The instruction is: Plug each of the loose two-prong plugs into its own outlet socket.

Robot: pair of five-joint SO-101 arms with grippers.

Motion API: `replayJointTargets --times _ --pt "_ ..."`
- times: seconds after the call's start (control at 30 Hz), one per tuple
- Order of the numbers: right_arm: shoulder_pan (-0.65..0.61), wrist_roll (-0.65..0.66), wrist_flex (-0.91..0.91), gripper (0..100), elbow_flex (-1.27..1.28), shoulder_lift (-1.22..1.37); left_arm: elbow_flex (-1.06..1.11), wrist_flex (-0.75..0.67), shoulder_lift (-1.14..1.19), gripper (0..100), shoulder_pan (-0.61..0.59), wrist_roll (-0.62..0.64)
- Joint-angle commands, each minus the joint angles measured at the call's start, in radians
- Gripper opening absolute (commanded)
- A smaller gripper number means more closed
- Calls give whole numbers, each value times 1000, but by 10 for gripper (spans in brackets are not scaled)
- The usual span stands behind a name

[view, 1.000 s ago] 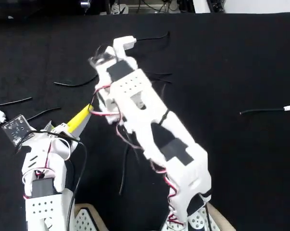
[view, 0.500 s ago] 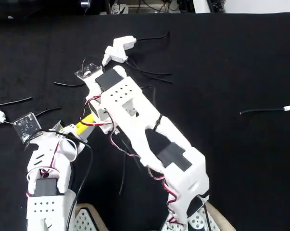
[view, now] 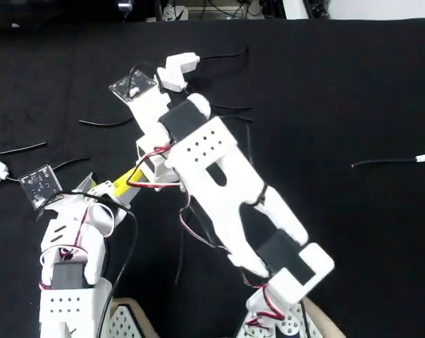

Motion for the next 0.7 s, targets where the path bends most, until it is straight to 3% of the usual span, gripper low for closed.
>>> replayJointTargets --times 0.0,0.67 --pt "-8 9 21 13 -5 -77 15 3 -6 544 10 -9" --pt "63 3 21 12 -4 -182 15 3 -5 544 10 -9"
